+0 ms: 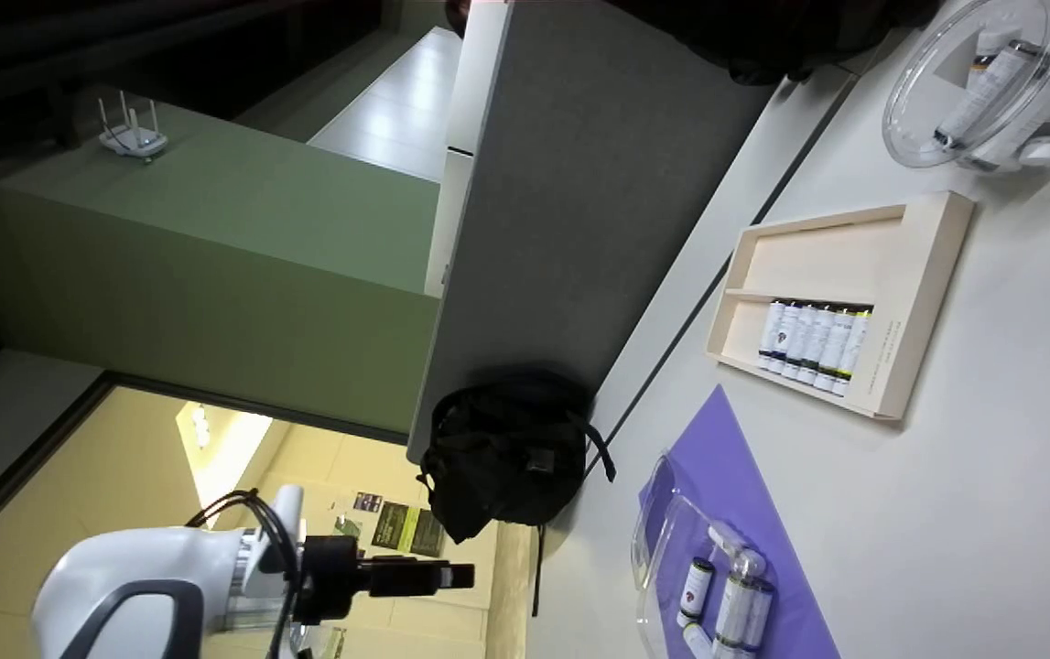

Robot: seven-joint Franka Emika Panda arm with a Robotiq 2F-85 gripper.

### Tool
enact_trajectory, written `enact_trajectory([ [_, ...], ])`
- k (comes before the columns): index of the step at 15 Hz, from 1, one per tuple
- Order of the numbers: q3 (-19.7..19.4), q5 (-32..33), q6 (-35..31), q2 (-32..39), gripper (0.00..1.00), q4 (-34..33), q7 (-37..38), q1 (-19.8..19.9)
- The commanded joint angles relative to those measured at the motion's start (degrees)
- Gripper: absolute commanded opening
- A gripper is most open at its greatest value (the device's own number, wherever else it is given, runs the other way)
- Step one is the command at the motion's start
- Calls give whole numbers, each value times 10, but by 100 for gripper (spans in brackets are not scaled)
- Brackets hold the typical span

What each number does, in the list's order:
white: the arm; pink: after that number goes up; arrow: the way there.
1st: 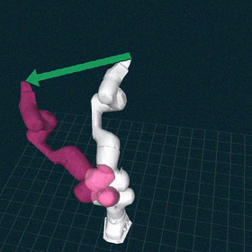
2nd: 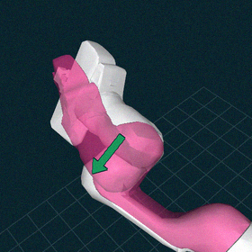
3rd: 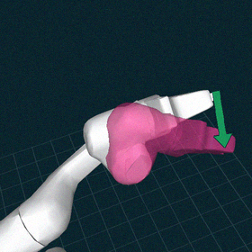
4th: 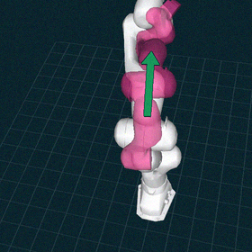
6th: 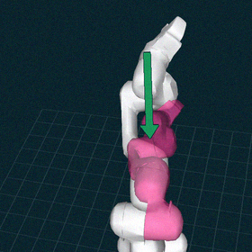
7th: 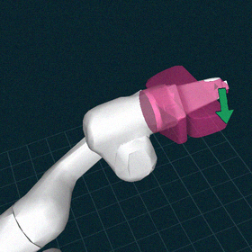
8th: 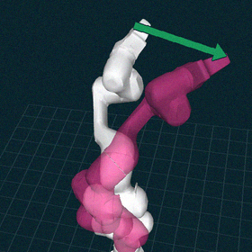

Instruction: Remove one bottle from the clear container and place it on the table

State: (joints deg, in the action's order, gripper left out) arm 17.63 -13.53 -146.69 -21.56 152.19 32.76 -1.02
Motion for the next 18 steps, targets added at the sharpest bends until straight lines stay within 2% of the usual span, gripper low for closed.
enact_trajectory([
  [1, 8, 19, -101, 92, 100, 28, 102, 21],
  [4, -5, 25, -172, 173, 100, 41, 177, 17],
  [5, -25, 22, -141, 133, 100, 42, 123, -3],
  [8, -32, 17, -173, 182, 100, 43, 145, -10],
  [11, -33, 17, -175, 182, 100, 43, 149, -10],
  [15, -63, 111, -191, 247, 100, 38, 175, -7],
  [18, -102, 151, -212, 288, 100, 32, 173, -28],
])
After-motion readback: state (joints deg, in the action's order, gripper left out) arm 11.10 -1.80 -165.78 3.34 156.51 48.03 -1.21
